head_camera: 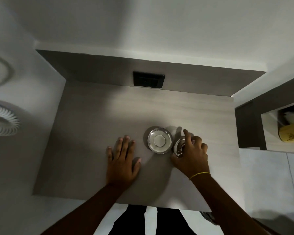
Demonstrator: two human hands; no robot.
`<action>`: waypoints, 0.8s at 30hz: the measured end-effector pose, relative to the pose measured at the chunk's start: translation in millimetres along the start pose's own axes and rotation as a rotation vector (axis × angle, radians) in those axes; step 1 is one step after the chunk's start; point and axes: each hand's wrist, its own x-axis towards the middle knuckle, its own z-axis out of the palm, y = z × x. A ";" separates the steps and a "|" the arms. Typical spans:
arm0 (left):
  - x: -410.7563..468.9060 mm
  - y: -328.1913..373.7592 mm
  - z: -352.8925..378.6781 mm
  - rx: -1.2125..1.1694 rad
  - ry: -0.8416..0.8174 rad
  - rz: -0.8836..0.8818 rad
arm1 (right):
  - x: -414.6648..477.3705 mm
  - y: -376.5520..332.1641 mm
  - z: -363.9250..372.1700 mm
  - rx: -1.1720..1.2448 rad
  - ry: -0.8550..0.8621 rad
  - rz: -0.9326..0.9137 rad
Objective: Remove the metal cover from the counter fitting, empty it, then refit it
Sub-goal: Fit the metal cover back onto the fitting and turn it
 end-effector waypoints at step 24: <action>2.4 -0.4 -4.5 0.028 -0.058 0.001 | 17.4 -90.2 27.8 -0.011 -0.054 -0.238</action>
